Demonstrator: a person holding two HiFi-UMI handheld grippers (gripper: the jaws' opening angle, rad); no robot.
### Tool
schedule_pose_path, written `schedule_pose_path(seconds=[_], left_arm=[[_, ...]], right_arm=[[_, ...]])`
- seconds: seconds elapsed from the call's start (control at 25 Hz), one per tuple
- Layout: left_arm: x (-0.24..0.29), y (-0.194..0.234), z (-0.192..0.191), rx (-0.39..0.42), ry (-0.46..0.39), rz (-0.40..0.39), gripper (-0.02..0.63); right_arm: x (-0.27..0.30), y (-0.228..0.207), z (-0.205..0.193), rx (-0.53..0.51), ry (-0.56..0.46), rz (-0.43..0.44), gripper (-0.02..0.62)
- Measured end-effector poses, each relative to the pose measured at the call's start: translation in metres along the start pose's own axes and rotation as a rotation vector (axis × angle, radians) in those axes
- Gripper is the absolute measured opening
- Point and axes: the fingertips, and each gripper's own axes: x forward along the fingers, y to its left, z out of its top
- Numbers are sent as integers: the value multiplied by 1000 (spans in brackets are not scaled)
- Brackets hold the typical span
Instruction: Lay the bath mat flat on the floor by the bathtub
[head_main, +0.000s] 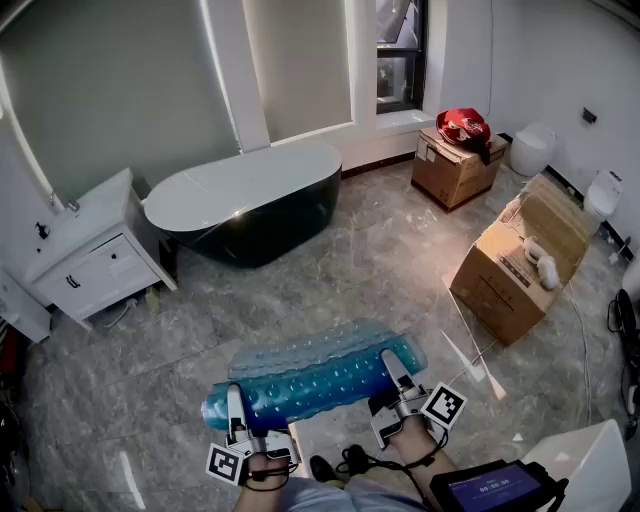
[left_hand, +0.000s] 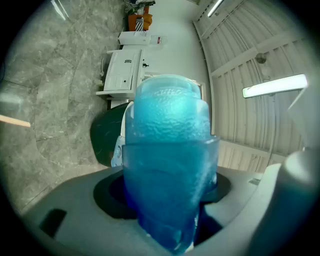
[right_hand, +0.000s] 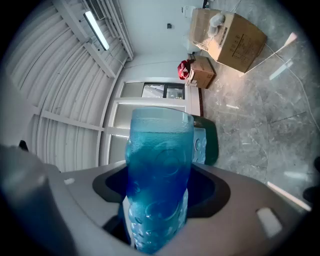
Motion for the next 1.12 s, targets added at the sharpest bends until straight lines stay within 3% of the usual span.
schedule_pose_path(seconds=[0.4,1.12], left_arm=[[1,0,-1,4,5,3,311],[46,6,-31,25,9,-3,311]], right_arm=[[0,-2,0,9,1,0,327],[34,-12,43,32,24,-6,321]])
